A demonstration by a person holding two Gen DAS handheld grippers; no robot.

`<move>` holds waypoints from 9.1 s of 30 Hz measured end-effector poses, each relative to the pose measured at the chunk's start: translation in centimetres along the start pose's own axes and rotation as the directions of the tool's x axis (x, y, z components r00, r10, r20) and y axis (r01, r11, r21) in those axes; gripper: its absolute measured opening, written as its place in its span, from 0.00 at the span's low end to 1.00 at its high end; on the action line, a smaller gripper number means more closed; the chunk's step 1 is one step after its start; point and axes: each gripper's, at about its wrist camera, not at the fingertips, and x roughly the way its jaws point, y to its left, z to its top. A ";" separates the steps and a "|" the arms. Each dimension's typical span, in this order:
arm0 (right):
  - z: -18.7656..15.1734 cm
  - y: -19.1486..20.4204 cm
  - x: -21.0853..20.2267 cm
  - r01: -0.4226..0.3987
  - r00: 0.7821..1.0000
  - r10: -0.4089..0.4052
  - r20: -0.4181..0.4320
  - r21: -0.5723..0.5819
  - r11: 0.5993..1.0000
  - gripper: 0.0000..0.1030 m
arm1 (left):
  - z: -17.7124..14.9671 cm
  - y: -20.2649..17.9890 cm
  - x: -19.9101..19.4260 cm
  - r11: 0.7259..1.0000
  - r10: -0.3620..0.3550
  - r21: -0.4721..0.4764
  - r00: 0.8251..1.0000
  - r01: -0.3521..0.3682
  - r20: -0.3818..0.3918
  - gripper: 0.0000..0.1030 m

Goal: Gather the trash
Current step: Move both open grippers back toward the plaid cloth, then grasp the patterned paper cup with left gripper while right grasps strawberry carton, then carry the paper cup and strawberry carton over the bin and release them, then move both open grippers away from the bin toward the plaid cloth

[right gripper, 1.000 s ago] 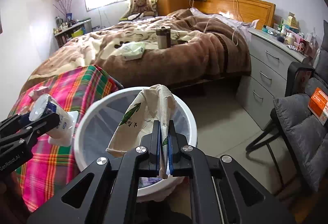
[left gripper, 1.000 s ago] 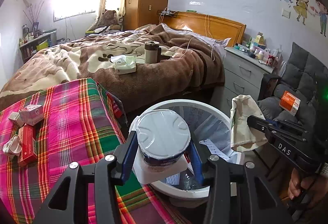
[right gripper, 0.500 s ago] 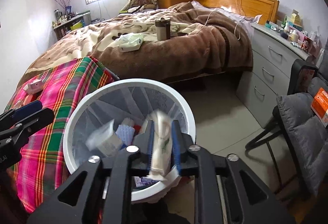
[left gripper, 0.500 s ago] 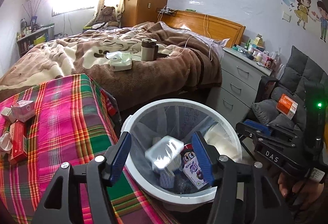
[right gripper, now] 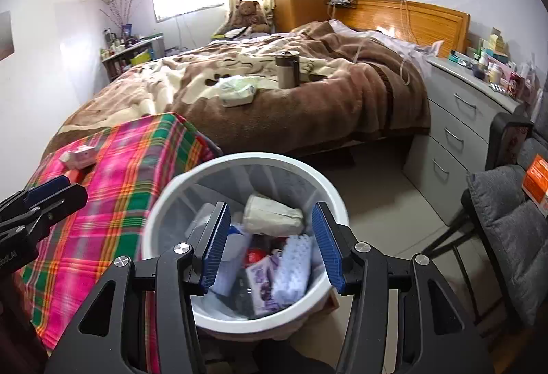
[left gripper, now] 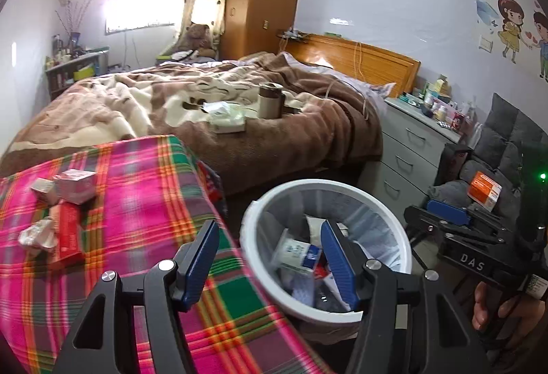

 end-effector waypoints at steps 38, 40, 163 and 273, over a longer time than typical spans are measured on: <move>1.1 17.3 3.4 -0.270 0.963 0.264 -0.054 -0.197 0.943 0.50 | -3.3 21.5 -6.0 0.914 0.362 -0.189 0.932 -0.360 -0.024 0.60; 1.5 18.1 3.9 -0.270 0.963 0.264 -0.057 -0.210 0.940 0.50 | -3.3 22.2 -5.5 0.917 0.352 -0.192 0.936 -0.351 -0.029 0.60; 4.5 18.6 1.3 -0.441 0.892 0.450 -0.031 -0.274 0.855 0.60 | -2.1 17.6 -10.8 0.918 0.331 -0.233 0.944 -0.322 -0.001 0.43; 3.5 12.8 2.3 -0.308 0.950 0.312 0.003 -0.161 0.938 0.71 | -1.4 15.0 -7.9 0.938 0.291 -0.200 0.957 -0.282 0.017 0.62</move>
